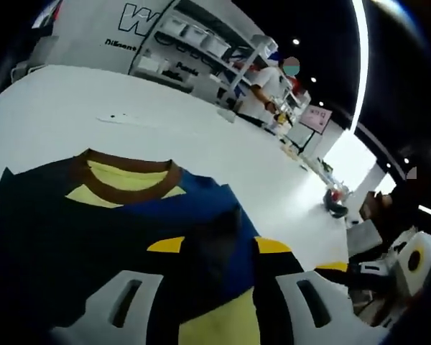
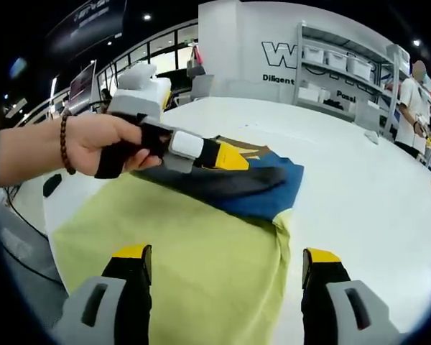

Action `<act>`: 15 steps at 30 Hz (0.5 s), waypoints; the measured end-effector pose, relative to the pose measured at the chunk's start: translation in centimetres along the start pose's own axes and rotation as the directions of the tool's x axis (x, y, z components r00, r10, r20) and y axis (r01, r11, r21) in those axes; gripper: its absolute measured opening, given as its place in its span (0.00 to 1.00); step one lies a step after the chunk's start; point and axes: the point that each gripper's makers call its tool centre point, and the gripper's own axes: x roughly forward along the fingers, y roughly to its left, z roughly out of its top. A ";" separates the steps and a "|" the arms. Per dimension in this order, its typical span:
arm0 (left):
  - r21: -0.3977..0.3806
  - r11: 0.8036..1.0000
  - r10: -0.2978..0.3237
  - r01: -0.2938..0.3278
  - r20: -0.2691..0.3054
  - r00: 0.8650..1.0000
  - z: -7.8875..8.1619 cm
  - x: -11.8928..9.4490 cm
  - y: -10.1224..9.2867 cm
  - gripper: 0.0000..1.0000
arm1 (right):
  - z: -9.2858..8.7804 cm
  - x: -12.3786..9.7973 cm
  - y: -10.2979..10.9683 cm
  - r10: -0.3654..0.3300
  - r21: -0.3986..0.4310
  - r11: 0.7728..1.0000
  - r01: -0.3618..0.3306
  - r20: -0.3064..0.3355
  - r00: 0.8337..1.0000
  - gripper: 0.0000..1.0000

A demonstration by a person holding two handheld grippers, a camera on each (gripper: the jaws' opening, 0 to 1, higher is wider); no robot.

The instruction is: Fold the garment on the visible template until the final outline fits inside the template.

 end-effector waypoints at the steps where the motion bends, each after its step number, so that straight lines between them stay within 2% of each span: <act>1: -0.021 1.000 -0.007 0.006 -0.005 1.000 -0.2 0.1 0.0 0.29 | 0.0 0.0 0.0 -0.001 0.002 1.000 0.001 0.000 1.000 0.85; 4: -0.053 0.999 -0.003 0.002 -0.025 1.000 -0.8 0.4 0.3 0.28 | 0.0 -0.1 -0.2 -0.005 0.005 1.000 0.005 0.002 1.000 0.85; 15: -0.092 0.996 -0.026 0.023 -0.033 0.999 -0.9 1.6 0.1 0.18 | 0.0 -0.2 -0.3 -0.007 0.004 1.000 0.007 0.001 1.000 0.85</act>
